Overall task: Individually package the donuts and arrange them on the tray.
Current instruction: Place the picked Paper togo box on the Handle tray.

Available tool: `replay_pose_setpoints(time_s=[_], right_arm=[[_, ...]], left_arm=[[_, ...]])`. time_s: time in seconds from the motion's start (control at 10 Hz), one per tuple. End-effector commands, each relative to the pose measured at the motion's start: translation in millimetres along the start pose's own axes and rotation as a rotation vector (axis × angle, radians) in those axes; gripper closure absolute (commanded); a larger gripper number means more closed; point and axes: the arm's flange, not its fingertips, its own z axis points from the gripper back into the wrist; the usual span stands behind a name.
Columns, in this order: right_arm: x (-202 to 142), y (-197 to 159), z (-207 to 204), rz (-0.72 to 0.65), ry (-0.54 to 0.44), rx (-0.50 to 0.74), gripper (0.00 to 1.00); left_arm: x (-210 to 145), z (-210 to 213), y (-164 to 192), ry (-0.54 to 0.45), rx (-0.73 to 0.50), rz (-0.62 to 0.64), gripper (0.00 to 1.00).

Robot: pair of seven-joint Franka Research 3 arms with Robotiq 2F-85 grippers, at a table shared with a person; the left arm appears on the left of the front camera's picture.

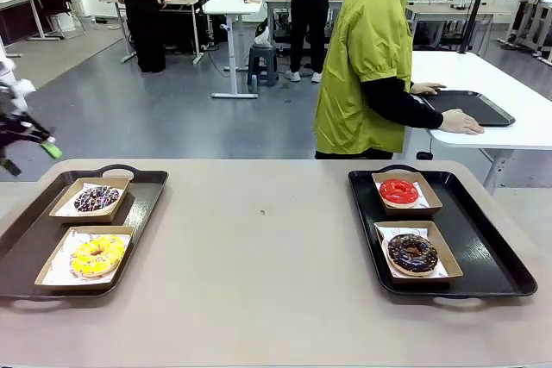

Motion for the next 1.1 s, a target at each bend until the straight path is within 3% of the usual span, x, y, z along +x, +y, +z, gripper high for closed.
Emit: replay_pose_setpoints(time_s=[0.0,0.2,0.4,0.8,1.0], right_arm=[[-0.1,0.7,2.1,0.001,0.011,-0.001,0.0],[-0.1,0.7,2.1,0.001,0.011,-0.001,0.0],[-0.1,0.7,2.1,0.001,0.011,-0.001,0.0],[-0.1,0.7,2.1,0.001,0.011,-0.001,0.0],[-0.1,0.7,2.1,0.001,0.011,-0.001,0.0]], left_arm=[[-48.0,36.0,37.9,-0.076,-0.221,-0.045,0.0],[-77.6,64.5,78.7,-0.162,-0.464,-0.068,0.0],[-91.7,77.4,126.6,-0.205,-0.617,-0.026,0.0],[-85.6,72.4,179.1,-0.149,-0.691,0.097,0.0],[-101.1,61.4,174.4,-0.158,-0.676,0.093,0.0]])
